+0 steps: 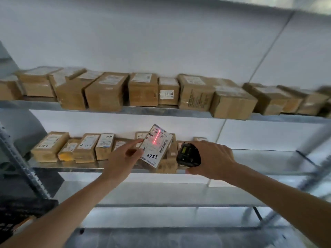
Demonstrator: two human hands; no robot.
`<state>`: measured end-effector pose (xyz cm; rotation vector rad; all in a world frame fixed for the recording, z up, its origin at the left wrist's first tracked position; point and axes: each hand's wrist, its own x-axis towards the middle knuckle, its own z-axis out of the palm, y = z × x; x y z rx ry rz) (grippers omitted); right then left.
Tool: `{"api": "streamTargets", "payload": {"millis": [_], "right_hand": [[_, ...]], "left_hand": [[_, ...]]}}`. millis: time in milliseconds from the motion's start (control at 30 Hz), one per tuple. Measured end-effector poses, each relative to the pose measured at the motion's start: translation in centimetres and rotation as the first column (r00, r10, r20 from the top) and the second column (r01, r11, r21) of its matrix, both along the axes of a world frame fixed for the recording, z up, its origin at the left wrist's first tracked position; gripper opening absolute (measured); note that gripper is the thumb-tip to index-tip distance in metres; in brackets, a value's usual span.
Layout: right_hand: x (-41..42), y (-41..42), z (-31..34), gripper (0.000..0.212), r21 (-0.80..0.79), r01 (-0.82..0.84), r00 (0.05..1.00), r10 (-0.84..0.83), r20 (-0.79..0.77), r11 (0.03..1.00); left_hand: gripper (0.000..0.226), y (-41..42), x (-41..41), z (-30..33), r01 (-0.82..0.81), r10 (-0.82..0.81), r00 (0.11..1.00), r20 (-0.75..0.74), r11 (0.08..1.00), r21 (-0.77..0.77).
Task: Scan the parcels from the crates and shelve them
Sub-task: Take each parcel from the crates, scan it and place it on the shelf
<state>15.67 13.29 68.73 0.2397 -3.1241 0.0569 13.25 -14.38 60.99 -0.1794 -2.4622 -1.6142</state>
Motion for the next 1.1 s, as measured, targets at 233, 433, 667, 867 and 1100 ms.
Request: {"api": "streamTargets", "payload": {"millis": [233,433,667,867,1100], "right_hand": [[2.2,3.4,3.9,0.062,0.062,0.058,0.998,-0.059,0.006,0.996],[3.1,4.9,4.7,0.067,0.102,0.099,0.994,-0.103,0.034,0.990],[3.8,6.4,4.5,0.069,0.072,0.131,0.990,-0.134,0.041,0.989],[4.2,8.4,3.3,0.072,-0.094,0.167,0.984,-0.160,0.081,0.981],[3.7,11.4,-0.7,0.082,-0.425,0.159,0.986,-0.165,0.023,0.891]], "left_hand": [[0.030,2.9,0.3,3.7,0.073,-0.073,0.997,-0.013,0.996,-0.044],[0.028,5.0,0.1,5.0,0.102,-0.102,0.995,-0.021,0.995,-0.014],[0.027,6.9,0.0,4.8,0.122,-0.122,0.993,0.004,0.993,-0.006],[0.031,10.0,0.1,4.0,0.160,-0.161,0.987,0.028,0.986,0.053],[0.030,18.3,-0.1,0.7,0.232,-0.293,0.942,0.166,0.922,0.311]]}}
